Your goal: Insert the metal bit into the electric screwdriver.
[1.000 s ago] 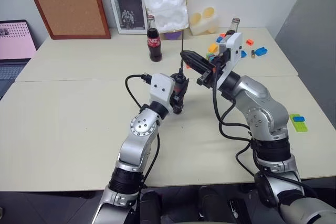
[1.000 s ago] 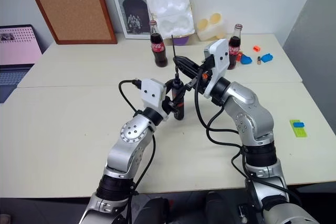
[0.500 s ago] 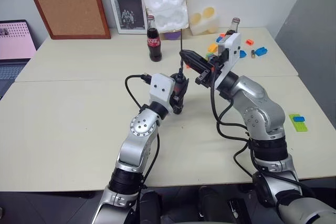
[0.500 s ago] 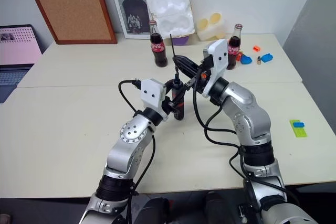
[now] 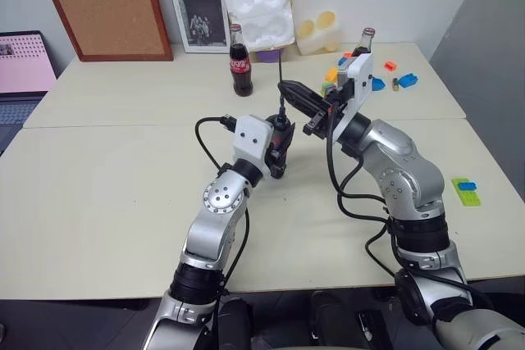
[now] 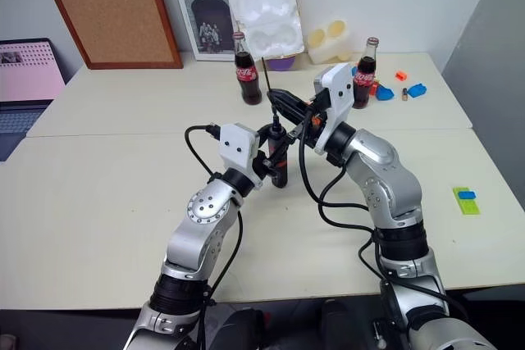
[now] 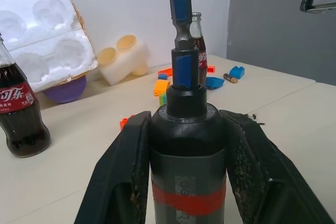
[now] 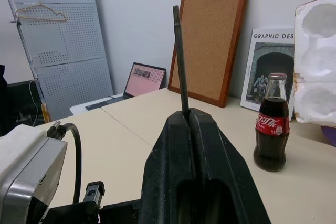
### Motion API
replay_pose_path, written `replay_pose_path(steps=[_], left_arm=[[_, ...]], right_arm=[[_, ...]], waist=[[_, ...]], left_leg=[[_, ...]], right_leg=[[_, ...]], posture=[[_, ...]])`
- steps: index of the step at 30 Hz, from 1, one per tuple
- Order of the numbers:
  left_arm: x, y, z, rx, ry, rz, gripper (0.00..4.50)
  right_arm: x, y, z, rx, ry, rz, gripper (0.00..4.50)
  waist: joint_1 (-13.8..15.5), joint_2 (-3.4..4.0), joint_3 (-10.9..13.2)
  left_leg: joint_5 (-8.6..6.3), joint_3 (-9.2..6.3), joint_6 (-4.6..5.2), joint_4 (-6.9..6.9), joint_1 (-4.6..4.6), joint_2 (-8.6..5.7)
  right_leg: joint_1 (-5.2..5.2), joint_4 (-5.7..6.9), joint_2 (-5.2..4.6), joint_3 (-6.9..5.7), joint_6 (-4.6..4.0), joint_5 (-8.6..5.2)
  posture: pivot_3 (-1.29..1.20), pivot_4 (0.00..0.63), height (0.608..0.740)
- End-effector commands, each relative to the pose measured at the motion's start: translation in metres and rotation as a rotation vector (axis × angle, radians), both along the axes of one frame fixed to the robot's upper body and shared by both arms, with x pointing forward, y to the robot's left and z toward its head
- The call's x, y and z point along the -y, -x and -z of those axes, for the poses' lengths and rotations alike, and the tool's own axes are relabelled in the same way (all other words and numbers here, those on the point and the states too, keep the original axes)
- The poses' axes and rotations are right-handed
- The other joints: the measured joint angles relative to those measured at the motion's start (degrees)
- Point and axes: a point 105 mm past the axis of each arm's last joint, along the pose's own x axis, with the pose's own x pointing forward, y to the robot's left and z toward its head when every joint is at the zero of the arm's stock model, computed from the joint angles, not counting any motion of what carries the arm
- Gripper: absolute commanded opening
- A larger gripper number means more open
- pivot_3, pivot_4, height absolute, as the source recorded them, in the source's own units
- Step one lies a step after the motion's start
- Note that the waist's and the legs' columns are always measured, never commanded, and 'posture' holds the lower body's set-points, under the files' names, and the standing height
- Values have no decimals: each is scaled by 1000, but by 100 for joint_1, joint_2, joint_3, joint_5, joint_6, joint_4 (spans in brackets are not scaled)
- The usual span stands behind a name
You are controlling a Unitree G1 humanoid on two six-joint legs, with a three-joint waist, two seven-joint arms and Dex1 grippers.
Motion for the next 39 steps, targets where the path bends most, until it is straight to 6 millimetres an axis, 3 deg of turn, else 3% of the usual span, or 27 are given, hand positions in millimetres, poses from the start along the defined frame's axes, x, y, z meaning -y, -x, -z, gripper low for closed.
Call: replay_pose_path(steps=[1,12,39], left_arm=[[-2,1,-1,8,-12,-10,1653],[-1,2,-2,15,-12,-7,1653],[-1,7,-1,28,-40,13,1653]], right_arm=[[-3,6,-3,20,5,-22,0],[3,7,20,-83,74,-27,0],[4,13,18,-216,341,-76,0]], waist=[[0,0,0],[-3,2,-1],[0,3,-4]], left_leg=[[0,0,0,-1,0,0],[0,1,0,-26,1,1],[0,3,0,-45,6,1]], right_leg=[[0,-1,0,0,0,0],[5,-31,-1,0,1,2],[6,-45,-1,0,1,1]], posture=[[0,150,740],[0,150,740],[0,150,740]])
